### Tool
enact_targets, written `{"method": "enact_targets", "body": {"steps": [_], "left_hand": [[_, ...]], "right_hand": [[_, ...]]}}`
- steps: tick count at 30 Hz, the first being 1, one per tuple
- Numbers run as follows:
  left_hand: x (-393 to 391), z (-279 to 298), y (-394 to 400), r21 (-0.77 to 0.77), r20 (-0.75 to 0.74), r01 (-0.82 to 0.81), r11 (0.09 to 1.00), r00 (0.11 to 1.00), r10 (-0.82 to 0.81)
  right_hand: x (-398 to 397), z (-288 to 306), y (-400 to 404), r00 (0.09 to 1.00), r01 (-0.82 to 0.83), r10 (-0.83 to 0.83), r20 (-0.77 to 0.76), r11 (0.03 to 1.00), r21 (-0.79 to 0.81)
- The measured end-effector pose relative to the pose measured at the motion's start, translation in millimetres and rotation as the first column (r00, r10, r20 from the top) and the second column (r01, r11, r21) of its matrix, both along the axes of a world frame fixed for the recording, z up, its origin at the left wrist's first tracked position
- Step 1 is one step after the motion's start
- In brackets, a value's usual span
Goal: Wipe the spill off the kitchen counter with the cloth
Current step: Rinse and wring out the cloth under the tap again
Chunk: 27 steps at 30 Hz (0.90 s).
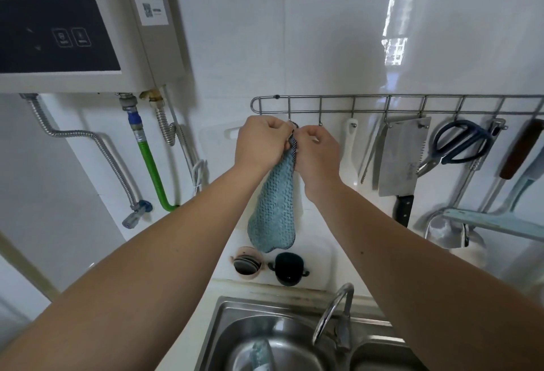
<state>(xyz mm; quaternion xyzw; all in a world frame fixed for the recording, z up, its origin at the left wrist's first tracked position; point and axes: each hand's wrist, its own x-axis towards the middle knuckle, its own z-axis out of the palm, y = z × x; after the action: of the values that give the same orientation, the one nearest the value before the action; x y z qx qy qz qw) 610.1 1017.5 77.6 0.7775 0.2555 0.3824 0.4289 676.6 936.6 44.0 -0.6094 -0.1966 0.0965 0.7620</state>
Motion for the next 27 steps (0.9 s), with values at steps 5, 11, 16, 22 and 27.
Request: {"method": "enact_targets", "body": {"steps": [5, 11, 16, 22, 27], "left_hand": [[14, 1, -11, 0.06, -0.019, 0.053, 0.997, 0.998, -0.052], [38, 2, -17, 0.033, -0.072, 0.071, 0.997, 0.995, -0.068], [47, 2, -18, 0.025, -0.09, 0.073, 0.997, 0.993, -0.07], [44, -4, -14, 0.015, -0.177, 0.085, 0.996, 0.981, -0.081], [26, -10, -24, 0.146, -0.255, 0.095, 0.985, 0.965, -0.055]], "right_hand": [[9, -7, -16, 0.995, 0.102, -0.101, -0.01, 0.994, 0.026], [22, -5, -27, 0.987, 0.16, -0.16, -0.008, 0.985, 0.06], [31, -10, -24, 0.986, 0.169, -0.169, -0.002, 0.984, 0.064], [34, -13, -18, 0.992, 0.108, -0.11, -0.06, 0.993, -0.047], [22, -25, -37, 1.0, 0.025, -0.027, -0.008, 0.99, -0.138]]}}
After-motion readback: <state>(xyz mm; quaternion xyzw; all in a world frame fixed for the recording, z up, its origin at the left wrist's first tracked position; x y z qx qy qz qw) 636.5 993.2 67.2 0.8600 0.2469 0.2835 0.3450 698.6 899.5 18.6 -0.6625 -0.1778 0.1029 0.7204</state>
